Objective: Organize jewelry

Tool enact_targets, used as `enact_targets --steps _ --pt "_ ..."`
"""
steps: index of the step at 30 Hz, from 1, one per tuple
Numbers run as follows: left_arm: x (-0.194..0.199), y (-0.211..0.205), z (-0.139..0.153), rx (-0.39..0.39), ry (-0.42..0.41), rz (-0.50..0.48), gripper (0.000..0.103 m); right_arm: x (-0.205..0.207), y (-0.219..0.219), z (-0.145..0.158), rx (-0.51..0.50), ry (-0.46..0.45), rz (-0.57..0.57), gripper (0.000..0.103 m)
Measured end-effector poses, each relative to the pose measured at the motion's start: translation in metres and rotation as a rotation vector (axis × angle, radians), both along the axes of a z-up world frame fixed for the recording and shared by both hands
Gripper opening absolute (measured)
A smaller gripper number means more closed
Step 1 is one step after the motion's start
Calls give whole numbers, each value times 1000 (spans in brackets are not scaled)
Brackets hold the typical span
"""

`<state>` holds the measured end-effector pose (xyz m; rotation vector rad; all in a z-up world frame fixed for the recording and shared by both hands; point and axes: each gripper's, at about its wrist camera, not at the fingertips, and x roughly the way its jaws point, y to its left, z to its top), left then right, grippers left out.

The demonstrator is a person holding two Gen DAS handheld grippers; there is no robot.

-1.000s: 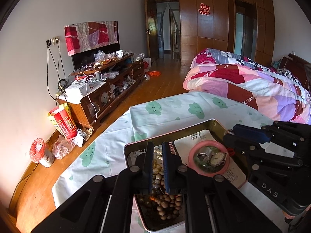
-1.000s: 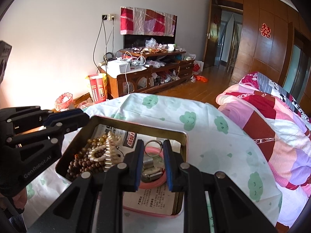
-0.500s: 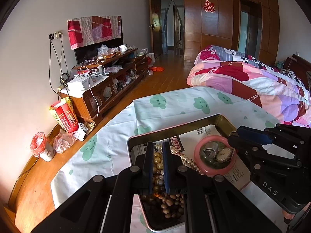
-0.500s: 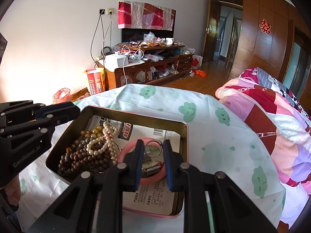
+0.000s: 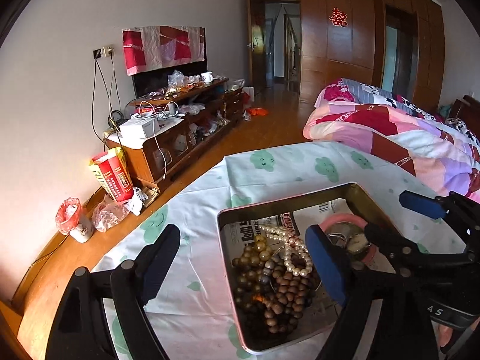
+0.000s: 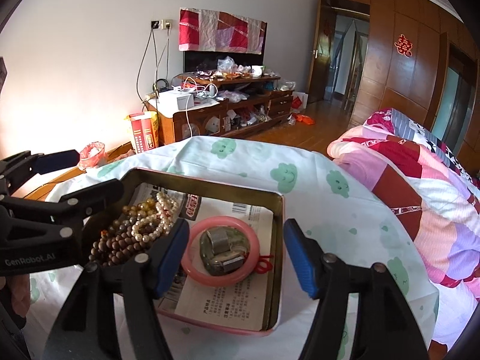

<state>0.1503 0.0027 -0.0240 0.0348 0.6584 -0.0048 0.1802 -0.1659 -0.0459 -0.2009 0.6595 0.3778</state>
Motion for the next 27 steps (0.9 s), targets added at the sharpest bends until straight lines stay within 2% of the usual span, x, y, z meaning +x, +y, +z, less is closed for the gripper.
enact_targets --steps 6,9,27 --pt "-7 4 2 -23 -6 13 86 -6 -4 2 7 -1 -14 68" --pt "-12 4 2 -32 -9 14 86 -10 -5 3 5 -10 -13 72" --pt "-17 4 1 -17 -7 22 86 -16 -10 9 8 -28 -19 75"
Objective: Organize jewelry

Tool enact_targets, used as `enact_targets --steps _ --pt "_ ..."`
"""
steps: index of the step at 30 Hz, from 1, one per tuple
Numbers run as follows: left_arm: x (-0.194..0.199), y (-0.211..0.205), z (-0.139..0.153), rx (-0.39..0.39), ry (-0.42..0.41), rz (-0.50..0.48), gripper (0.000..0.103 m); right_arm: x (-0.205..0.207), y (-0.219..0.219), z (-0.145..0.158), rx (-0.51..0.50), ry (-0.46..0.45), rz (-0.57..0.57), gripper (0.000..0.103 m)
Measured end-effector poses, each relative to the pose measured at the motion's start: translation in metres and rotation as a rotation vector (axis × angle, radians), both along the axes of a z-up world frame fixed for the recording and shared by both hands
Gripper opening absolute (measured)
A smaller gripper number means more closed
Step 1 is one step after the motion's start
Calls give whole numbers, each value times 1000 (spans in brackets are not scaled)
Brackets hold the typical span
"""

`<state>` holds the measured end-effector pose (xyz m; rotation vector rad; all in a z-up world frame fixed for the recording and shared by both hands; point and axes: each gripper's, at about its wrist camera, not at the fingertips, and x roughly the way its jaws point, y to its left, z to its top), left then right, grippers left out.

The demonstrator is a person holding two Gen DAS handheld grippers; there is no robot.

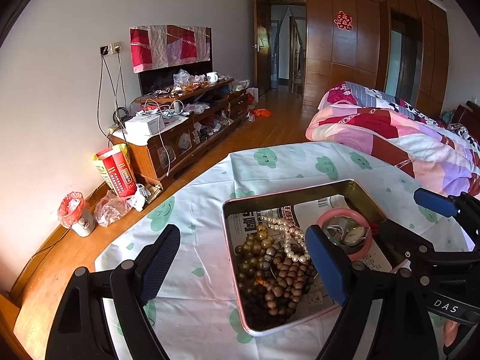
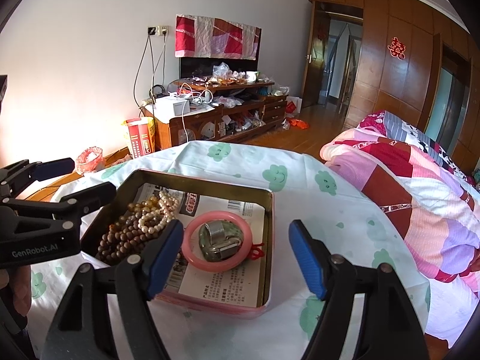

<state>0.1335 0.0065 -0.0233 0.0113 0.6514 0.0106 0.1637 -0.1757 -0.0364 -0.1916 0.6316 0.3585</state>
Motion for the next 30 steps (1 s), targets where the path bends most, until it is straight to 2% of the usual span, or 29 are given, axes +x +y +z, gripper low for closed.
enact_targets --steps 30 --pt "1 -2 3 11 -4 -6 86 -5 -4 1 -5 -15 -10 78"
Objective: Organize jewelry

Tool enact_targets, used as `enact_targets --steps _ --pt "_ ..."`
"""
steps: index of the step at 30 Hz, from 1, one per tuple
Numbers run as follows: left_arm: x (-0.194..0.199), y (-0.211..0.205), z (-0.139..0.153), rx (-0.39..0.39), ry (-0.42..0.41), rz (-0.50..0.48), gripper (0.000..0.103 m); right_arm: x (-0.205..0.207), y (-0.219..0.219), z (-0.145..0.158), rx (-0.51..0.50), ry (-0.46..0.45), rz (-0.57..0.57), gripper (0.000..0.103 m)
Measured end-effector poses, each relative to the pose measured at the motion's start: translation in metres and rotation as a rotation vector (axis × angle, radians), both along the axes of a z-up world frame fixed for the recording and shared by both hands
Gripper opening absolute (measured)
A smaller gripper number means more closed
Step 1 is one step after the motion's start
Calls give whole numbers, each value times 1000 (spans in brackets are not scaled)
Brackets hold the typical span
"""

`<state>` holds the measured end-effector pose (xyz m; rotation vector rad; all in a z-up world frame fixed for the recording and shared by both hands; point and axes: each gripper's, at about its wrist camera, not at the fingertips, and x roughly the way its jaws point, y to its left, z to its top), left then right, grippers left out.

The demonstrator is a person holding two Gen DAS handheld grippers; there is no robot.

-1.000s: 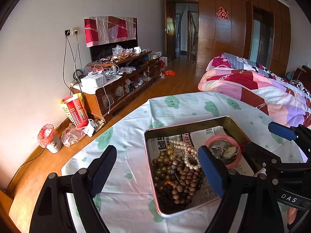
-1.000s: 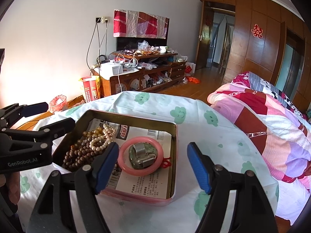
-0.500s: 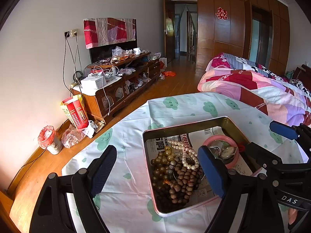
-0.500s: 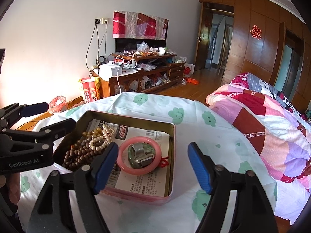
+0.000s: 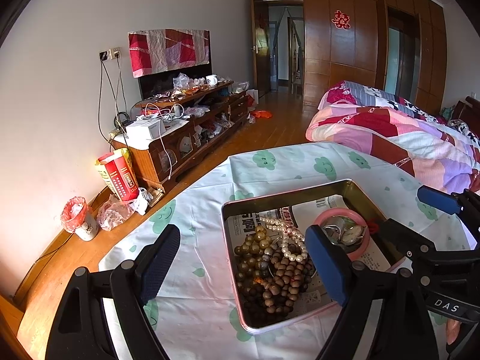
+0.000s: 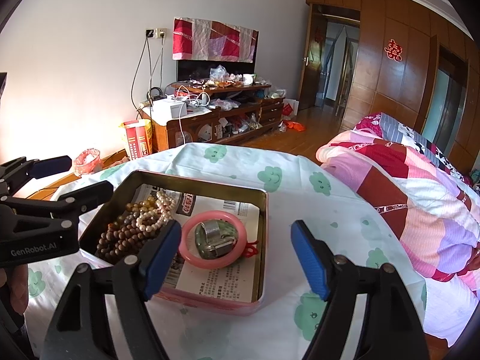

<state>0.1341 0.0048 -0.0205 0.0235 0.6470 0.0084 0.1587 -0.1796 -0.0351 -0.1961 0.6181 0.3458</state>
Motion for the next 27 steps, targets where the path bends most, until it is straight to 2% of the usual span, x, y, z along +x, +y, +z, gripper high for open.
enact_targets --steps 18,27 --pt "1 -3 0 54 1 16 86 1 -6 4 9 -16 -13 78" --pt "-4 -10 -1 68 -21 -19 86 1 -13 4 6 -16 -25 78"
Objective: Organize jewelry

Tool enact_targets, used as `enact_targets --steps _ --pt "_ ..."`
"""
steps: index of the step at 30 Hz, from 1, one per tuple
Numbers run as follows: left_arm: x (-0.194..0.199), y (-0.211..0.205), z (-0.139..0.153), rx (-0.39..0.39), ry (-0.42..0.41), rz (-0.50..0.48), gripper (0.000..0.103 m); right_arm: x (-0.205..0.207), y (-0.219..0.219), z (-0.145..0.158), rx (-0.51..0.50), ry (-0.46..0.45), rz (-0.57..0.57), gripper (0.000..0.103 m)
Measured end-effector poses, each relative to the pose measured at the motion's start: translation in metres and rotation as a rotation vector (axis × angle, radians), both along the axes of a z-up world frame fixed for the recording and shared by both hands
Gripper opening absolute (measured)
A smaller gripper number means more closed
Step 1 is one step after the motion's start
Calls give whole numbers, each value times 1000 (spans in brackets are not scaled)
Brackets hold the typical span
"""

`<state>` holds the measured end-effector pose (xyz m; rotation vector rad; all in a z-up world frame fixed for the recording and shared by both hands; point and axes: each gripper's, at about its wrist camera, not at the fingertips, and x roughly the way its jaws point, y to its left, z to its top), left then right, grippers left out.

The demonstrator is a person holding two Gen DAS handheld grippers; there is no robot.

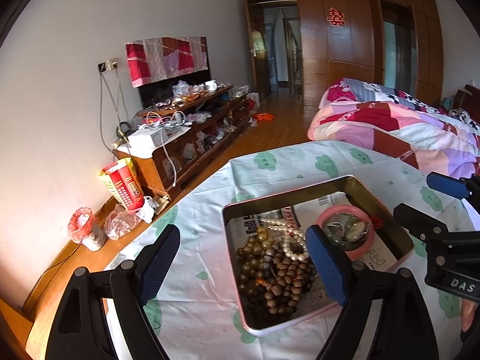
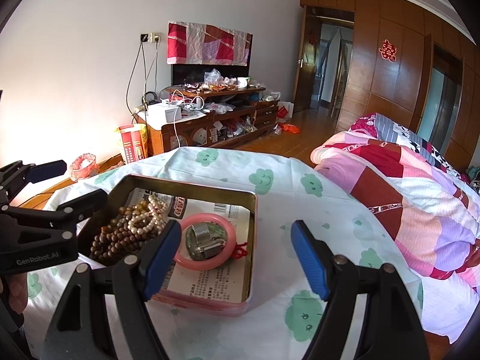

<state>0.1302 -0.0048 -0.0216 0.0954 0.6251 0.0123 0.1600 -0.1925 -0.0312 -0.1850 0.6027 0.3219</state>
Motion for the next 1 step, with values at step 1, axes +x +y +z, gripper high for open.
enact_targets --steps 1 --pt "0 -1 0 3 3 -1 86 0 -2 0 -2 1 -4 78"
